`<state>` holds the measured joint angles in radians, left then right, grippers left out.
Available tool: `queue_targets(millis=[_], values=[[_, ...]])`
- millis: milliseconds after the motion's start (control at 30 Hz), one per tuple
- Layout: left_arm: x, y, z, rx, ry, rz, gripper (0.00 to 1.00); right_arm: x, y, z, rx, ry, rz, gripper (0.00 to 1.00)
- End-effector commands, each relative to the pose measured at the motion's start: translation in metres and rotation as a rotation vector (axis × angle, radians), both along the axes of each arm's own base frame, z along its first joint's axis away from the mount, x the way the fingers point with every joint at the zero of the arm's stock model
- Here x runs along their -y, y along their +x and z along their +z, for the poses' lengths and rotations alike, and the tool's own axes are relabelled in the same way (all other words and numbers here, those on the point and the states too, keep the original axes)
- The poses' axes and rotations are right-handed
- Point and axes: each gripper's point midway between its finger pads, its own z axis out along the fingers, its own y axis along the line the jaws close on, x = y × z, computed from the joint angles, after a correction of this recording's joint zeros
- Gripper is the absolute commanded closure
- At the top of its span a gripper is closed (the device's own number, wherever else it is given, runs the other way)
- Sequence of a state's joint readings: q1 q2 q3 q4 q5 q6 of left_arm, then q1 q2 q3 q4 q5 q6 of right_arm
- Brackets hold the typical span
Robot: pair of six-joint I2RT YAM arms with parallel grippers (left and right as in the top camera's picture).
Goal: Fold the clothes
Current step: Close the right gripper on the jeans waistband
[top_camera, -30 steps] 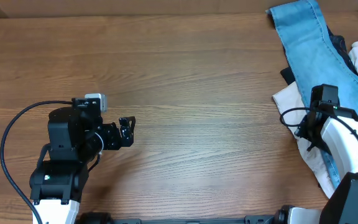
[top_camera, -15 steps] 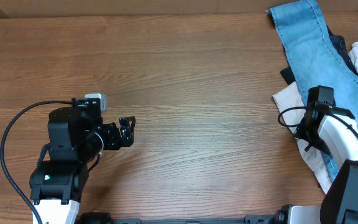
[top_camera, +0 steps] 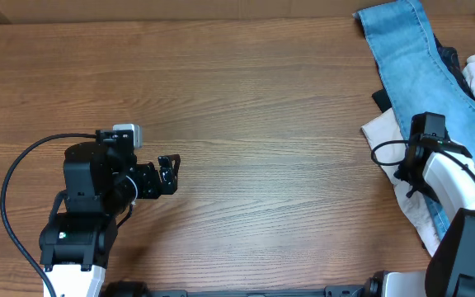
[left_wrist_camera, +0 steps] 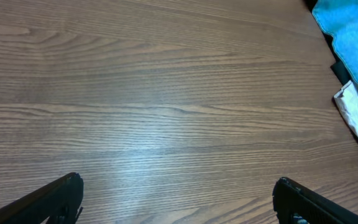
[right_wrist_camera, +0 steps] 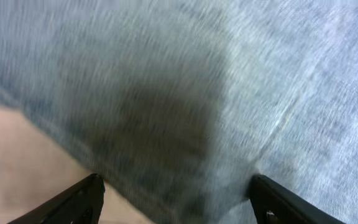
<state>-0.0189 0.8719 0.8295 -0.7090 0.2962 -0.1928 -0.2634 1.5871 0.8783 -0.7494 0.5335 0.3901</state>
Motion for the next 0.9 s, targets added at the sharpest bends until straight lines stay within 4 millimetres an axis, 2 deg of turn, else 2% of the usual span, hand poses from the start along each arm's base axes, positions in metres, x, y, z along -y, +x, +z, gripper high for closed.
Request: queue_targets(millis=[0, 233, 400, 633, 767, 867], values=[[0.001, 0.004, 0.012, 0.027, -0.018, 0.006, 0.00, 0.012, -0.001, 0.002, 0.044, -0.030, -0.081, 0.20], [0.001, 0.004, 0.012, 0.027, -0.018, 0.006, 0.00, 0.008, -0.003, -0.001, 0.039, 0.004, -0.080, 0.18], [0.001, 0.005, 0.013, 0.031, -0.018, 0.006, 0.00, -0.007, 0.003, -0.009, -0.002, 0.098, 0.061, 0.16], [0.001, 0.005, 0.013, 0.031, -0.021, 0.003, 0.00, -0.005, -0.001, -0.008, -0.052, 0.080, 0.111, 0.16], [0.001, 0.005, 0.013, 0.031, -0.020, 0.003, 0.00, -0.004, 0.001, -0.007, -0.075, 0.076, 0.172, 0.18], [0.001, 0.005, 0.013, 0.030, -0.021, 0.003, 0.00, -0.003, 0.001, -0.007, -0.103, 0.070, 0.217, 0.24]])
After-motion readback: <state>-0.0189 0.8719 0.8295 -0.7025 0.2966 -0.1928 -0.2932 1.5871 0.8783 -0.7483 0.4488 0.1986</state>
